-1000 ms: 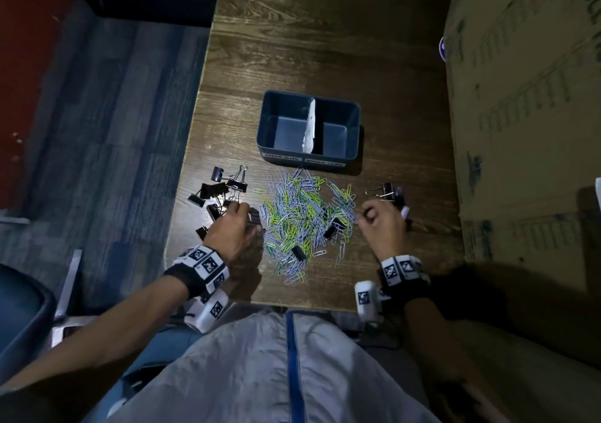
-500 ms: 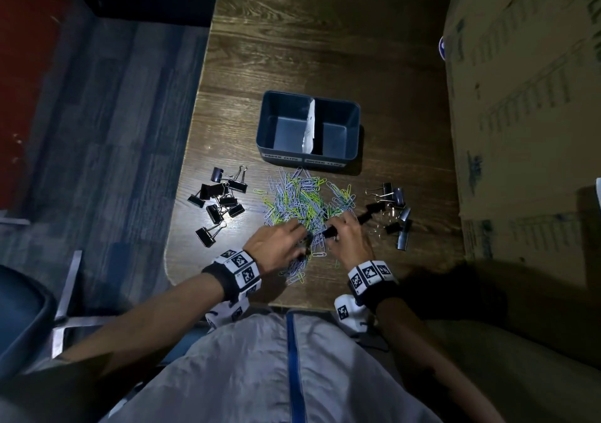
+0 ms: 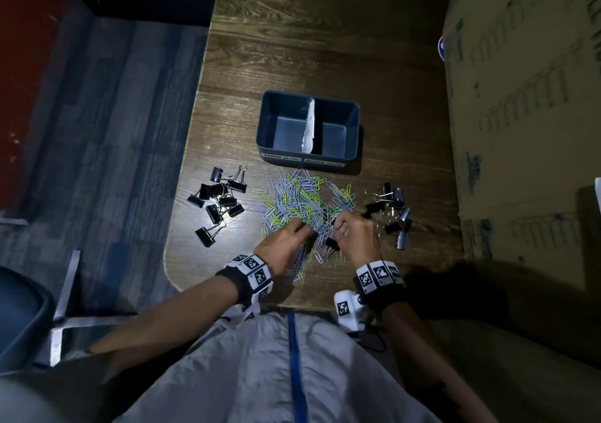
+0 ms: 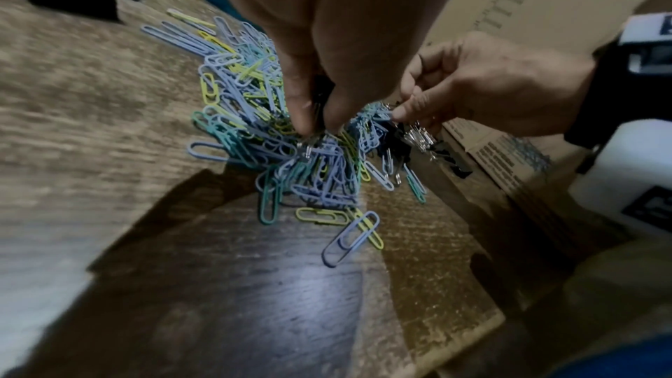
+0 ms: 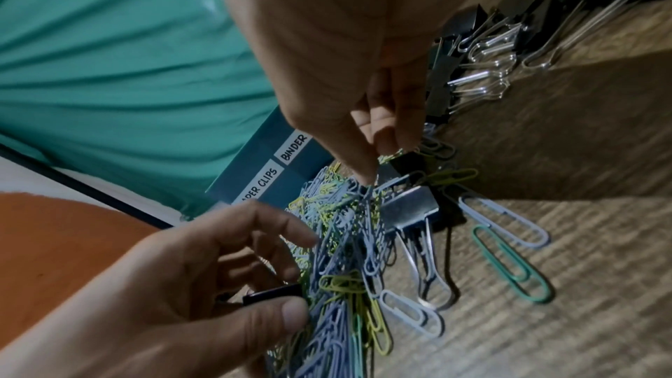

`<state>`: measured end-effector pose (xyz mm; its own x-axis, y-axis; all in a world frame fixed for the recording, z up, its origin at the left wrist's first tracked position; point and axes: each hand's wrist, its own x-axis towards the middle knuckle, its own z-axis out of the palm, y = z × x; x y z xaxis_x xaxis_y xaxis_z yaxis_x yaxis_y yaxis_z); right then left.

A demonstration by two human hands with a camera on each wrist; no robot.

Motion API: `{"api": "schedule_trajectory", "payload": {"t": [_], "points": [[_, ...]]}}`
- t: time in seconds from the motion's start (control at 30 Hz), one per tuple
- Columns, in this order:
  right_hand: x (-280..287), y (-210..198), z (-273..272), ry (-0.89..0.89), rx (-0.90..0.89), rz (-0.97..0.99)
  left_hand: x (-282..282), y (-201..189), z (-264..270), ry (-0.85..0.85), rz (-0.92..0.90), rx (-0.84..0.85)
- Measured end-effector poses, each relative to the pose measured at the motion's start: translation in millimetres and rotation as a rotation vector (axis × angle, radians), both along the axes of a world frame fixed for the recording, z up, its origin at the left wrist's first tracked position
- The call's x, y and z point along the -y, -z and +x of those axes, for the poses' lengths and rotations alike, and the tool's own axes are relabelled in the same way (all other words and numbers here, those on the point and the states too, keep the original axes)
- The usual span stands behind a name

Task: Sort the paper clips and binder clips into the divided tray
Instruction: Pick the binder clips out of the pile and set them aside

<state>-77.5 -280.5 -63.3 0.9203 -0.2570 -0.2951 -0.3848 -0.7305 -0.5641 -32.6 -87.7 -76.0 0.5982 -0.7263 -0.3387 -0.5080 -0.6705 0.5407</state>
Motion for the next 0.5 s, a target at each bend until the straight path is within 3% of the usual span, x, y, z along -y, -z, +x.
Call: {"api": "schedule_trajectory", "payload": {"t": [0.27,0.4,0.5], "points": [[2,5,-3,0.011,0.041,-0.020,-31,-20,17,-0.227,-0.303,-0.042],[-3,8,-14,-0.064,-0.011,-0.142,-45,-31,25,-0.337,-0.228,0.062],[-6,6,-22,-0.143,-0.077,-0.204,-63,-31,27,-0.342,-0.209,0.040]]}}
